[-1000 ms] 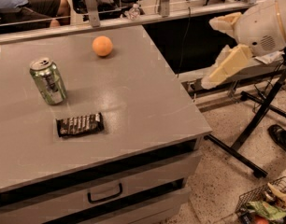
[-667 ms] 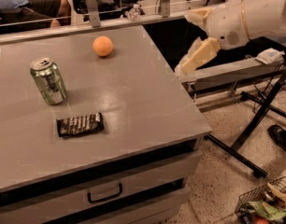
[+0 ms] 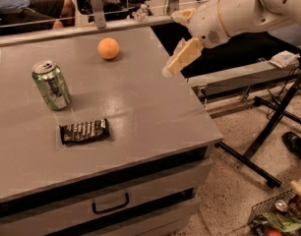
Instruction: Move orange near green can
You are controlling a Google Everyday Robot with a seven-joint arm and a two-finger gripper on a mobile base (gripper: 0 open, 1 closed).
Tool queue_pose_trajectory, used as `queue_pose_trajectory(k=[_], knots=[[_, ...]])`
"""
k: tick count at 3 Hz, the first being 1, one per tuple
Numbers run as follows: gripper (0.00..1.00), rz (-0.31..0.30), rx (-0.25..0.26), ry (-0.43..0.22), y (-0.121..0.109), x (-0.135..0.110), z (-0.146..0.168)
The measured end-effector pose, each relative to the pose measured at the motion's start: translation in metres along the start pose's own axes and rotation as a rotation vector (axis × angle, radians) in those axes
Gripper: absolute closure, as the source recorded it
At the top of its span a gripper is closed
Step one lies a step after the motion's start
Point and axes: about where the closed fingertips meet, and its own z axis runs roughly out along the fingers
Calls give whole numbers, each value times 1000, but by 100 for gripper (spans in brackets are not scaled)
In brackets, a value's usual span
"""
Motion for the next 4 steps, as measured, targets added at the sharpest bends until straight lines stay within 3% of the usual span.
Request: queue_pose_trajectory(k=[1,2,3,4], knots=[[0,34,72,-20,-7,5,11],[0,83,155,-105,-26,22,44],[0,127,190,-190,-47,39,83],[0,187,170,-200,-62,45,119]])
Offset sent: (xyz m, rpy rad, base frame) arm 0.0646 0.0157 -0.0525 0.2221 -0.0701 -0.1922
